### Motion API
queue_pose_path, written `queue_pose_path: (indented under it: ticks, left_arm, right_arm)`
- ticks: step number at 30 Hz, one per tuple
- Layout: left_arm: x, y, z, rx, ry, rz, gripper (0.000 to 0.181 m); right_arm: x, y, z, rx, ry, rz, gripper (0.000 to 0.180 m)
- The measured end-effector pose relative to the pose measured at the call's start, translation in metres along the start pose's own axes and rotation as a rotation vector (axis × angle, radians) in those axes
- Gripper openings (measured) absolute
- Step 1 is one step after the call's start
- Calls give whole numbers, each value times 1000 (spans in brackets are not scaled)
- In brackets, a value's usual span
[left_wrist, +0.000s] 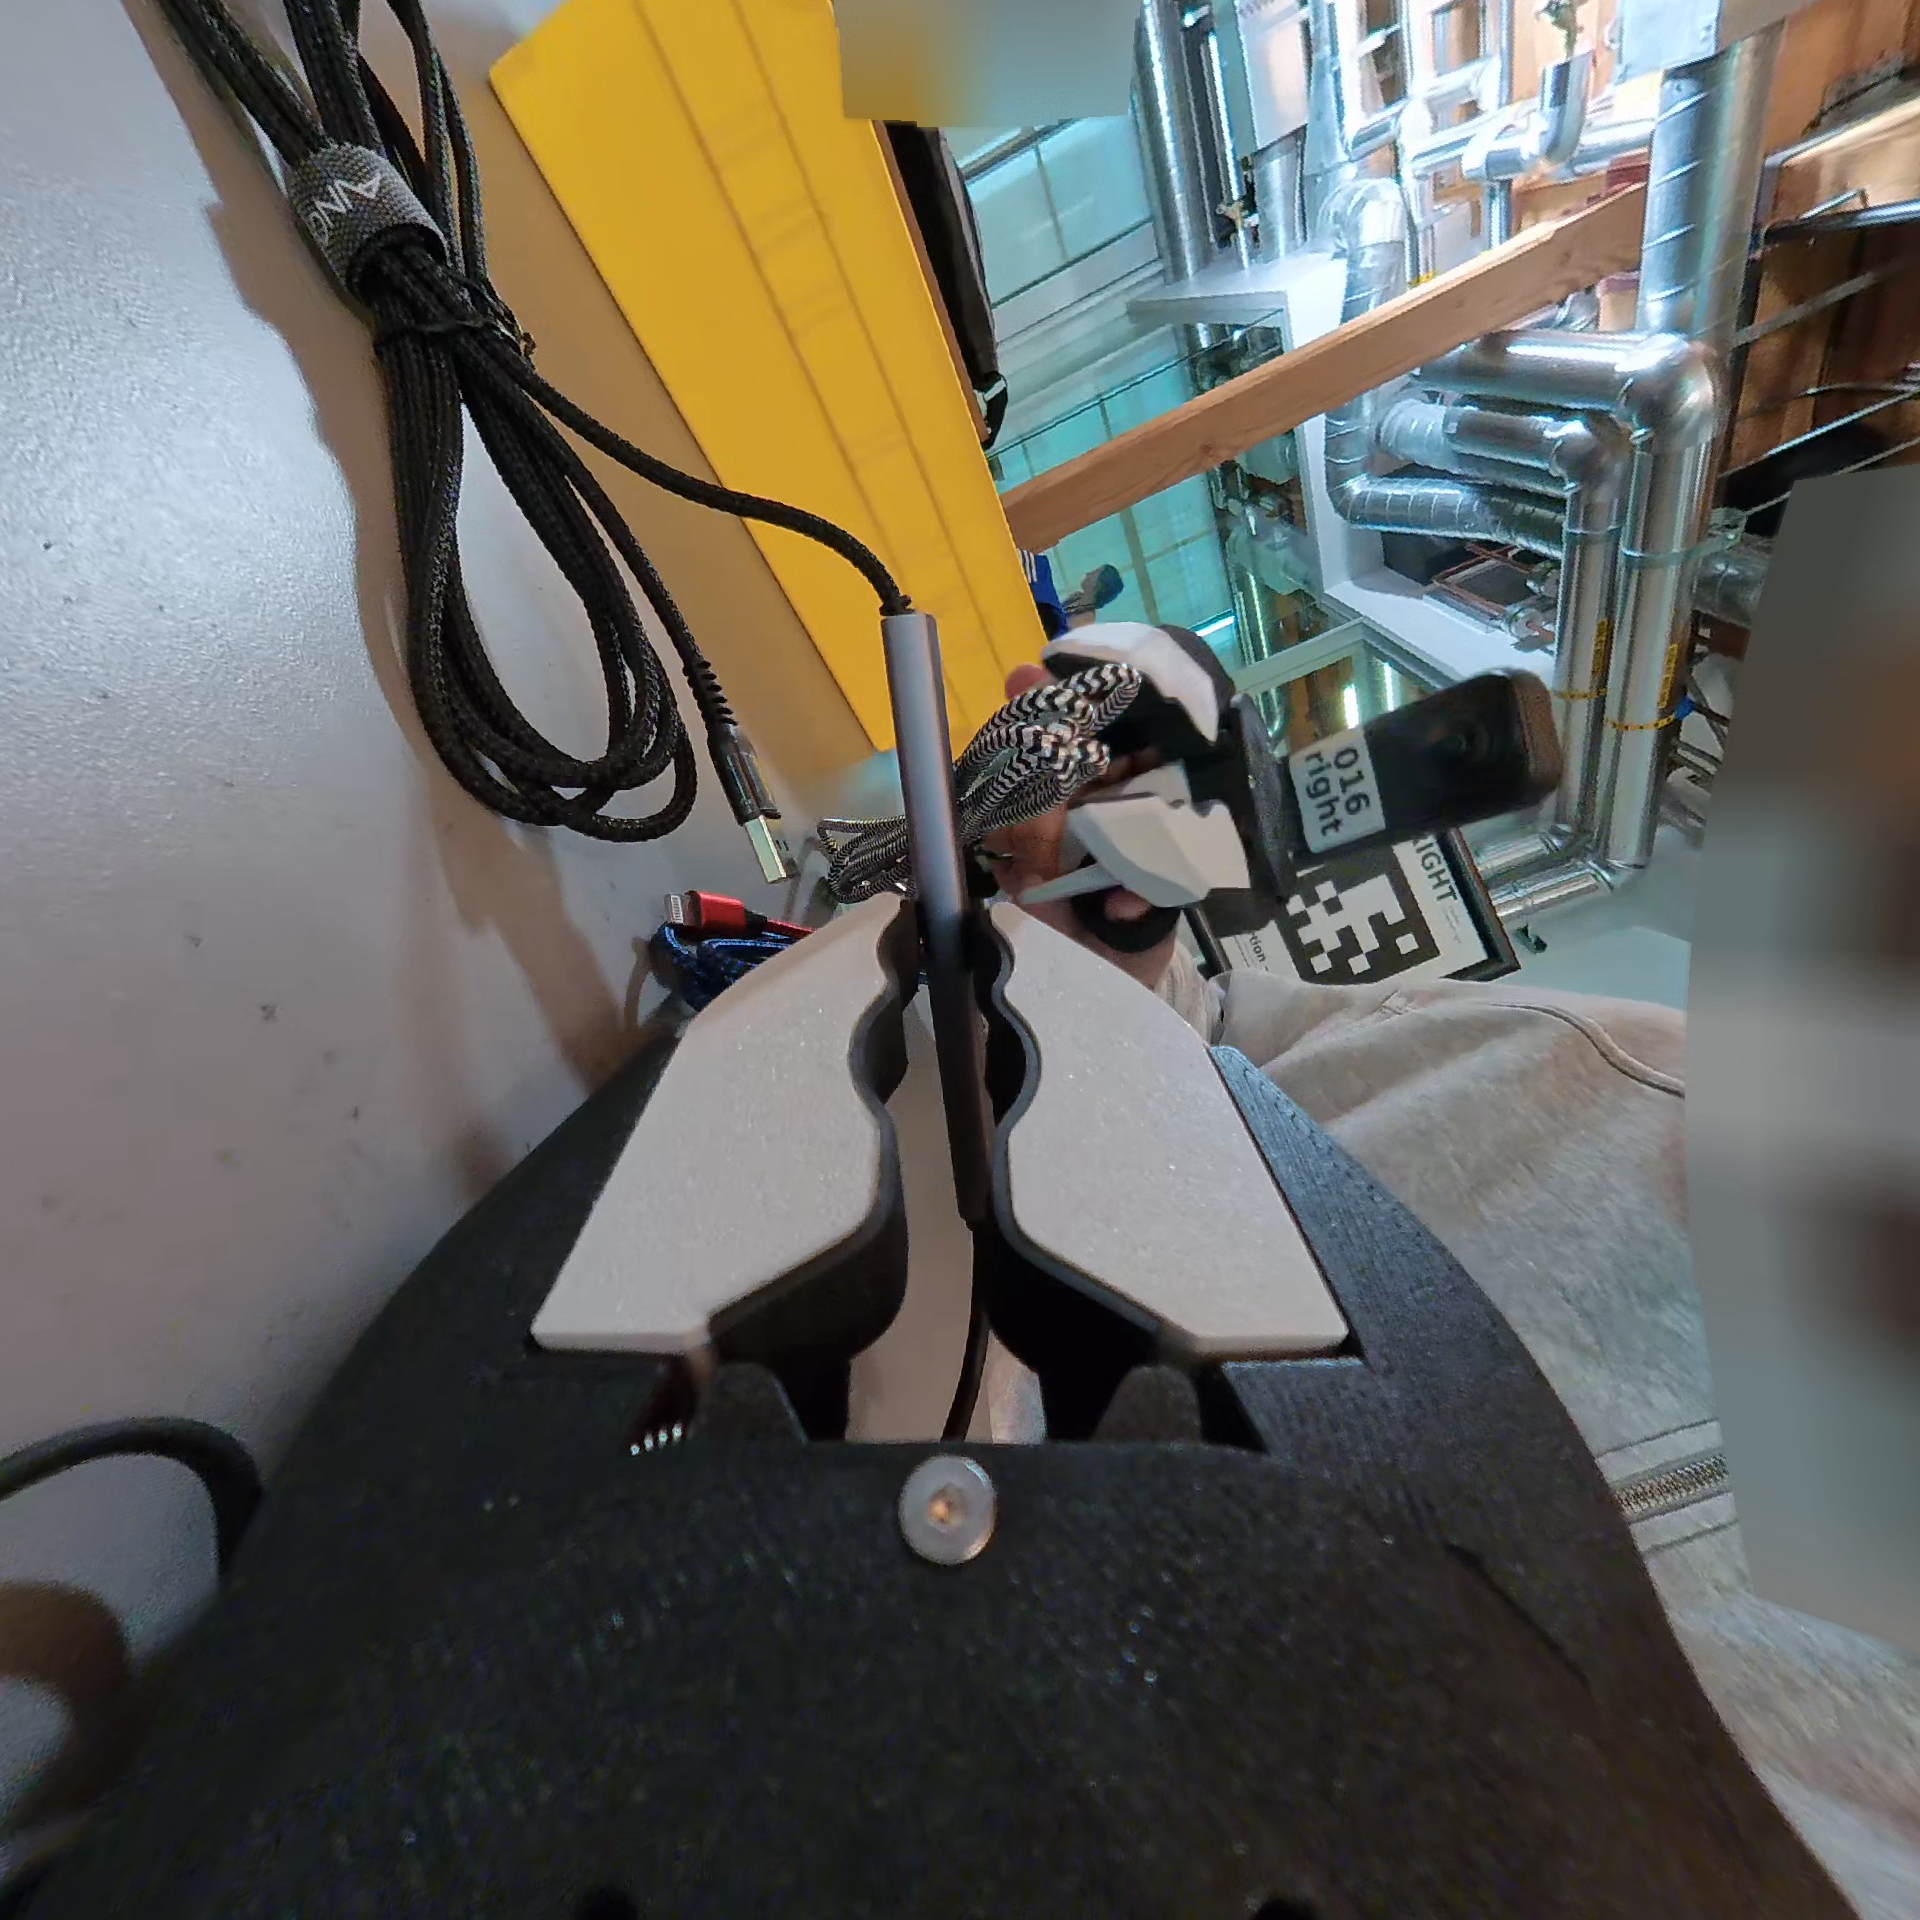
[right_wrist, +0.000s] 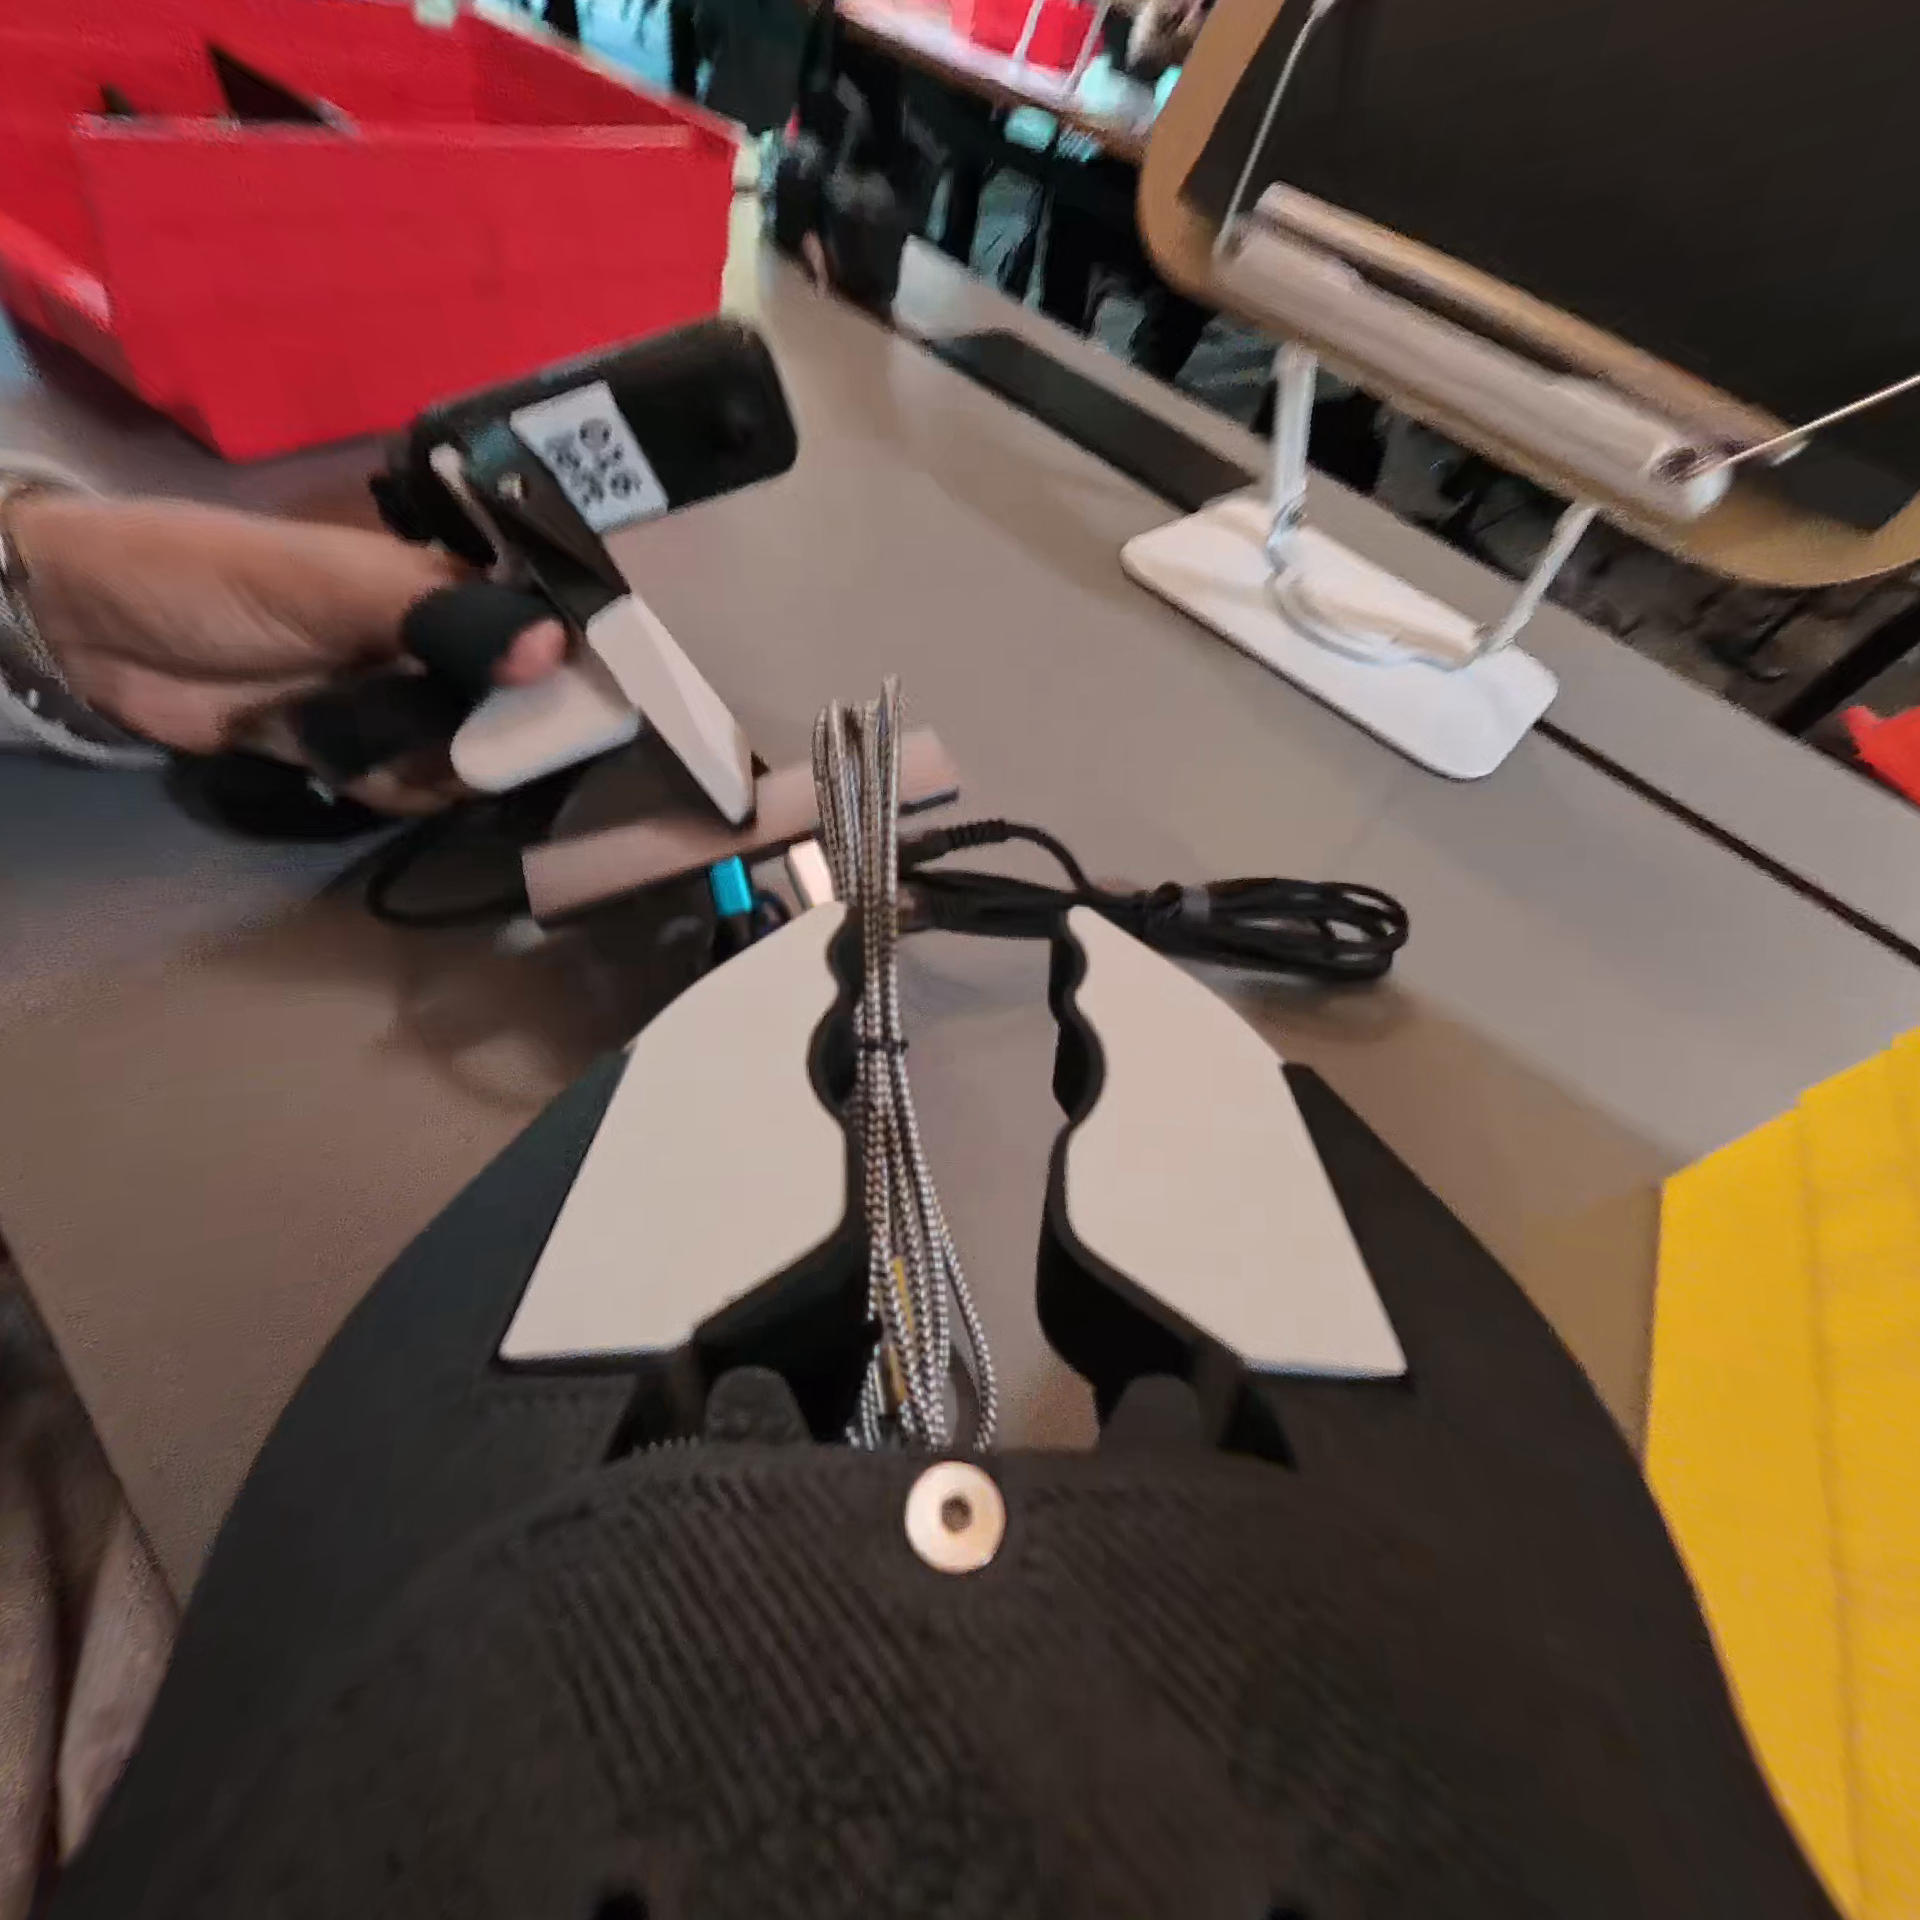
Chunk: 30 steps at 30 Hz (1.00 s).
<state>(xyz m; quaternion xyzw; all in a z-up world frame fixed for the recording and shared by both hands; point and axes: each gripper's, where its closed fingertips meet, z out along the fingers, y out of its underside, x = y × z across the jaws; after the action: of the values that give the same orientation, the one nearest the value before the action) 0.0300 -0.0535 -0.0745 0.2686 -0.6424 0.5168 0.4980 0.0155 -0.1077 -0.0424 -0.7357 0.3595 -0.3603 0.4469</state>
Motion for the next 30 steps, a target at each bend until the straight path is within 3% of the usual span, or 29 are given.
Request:
queue_pose_path:
  ticks: [3,7,13,30]
  left_arm:
    - [0,0,0,0,-1,1,9]
    - [0,0,0,0,0,0,9]
    - [1,1,0,-4,4,-2,9]
    - [1,2,0,-15,12,-15,9]
  right_arm:
    - [-11,8,10,-75,-76,-12,50]
    - [-16,17,21,-179,-31,-193,33]
    - [-21,27,28,-273,-92,-227,25]
    - [-28,26,34,-227,-278,-155,13]
